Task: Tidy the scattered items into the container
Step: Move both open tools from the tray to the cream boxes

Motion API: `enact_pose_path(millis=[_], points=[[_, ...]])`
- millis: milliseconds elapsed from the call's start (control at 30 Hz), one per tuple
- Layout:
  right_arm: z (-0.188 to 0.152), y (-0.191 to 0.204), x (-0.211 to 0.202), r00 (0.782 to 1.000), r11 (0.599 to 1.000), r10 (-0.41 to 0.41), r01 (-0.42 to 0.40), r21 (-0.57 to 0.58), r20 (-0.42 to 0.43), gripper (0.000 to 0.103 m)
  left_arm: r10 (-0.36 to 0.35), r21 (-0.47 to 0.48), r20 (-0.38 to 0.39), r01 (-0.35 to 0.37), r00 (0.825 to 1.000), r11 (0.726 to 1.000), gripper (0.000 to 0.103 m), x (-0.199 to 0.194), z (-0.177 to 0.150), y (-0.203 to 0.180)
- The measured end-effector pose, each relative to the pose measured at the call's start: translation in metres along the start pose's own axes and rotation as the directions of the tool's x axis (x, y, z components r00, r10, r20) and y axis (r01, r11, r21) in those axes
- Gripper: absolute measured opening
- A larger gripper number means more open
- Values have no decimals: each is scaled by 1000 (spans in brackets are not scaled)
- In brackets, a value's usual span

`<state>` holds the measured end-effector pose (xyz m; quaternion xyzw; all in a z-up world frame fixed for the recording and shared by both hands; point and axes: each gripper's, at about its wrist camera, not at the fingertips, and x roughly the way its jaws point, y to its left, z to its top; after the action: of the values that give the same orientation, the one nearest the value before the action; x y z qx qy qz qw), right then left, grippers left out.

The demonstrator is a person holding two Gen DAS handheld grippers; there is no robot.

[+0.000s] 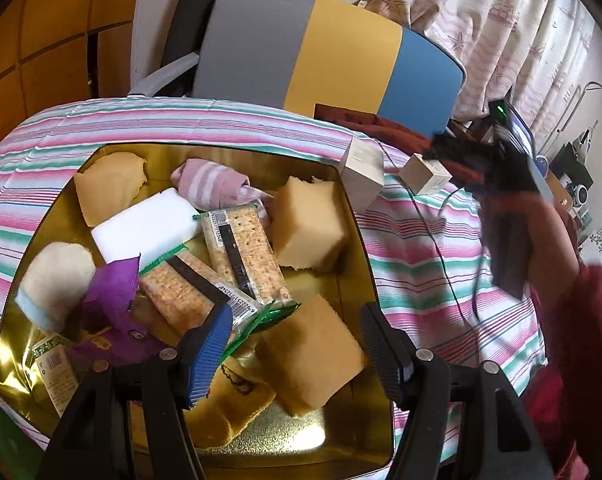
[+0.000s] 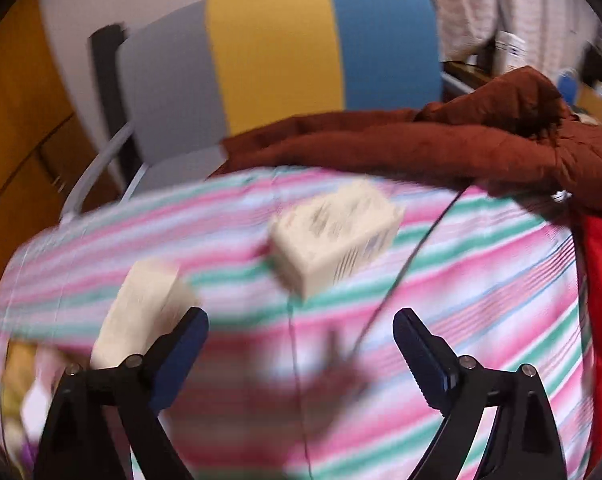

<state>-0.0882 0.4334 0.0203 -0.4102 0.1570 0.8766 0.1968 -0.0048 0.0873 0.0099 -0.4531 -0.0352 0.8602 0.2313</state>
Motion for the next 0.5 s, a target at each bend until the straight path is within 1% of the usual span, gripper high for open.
enact_pose_path(millis=[67, 133, 233, 333, 433, 500], points=[[19, 0, 14, 1000, 999, -31, 31, 34, 2, 99, 5, -6, -2, -5, 1000, 1000, 67, 0, 0, 1], [33, -1, 32, 997, 995, -67, 69, 77, -23, 99, 10, -10, -1, -10, 1000, 1000, 67, -1, 1, 3], [48, -4, 56, 997, 984, -49, 59, 167, -59, 99, 18, -14, -2, -18, 1000, 1000, 67, 0, 3, 4], [55, -1, 72, 994, 983, -69, 82, 165, -82, 98, 20, -8, -3, -20, 1000, 1000, 67, 2, 6, 3], [56, 0, 80, 993, 989, -84, 94, 117, -85, 91, 16, 6, -1, -16, 1000, 1000, 67, 4, 11, -1], [54, -4, 86, 990, 991, -98, 107, 82, -103, 80, 15, 18, -1, -15, 1000, 1000, 67, 7, 15, -6]])
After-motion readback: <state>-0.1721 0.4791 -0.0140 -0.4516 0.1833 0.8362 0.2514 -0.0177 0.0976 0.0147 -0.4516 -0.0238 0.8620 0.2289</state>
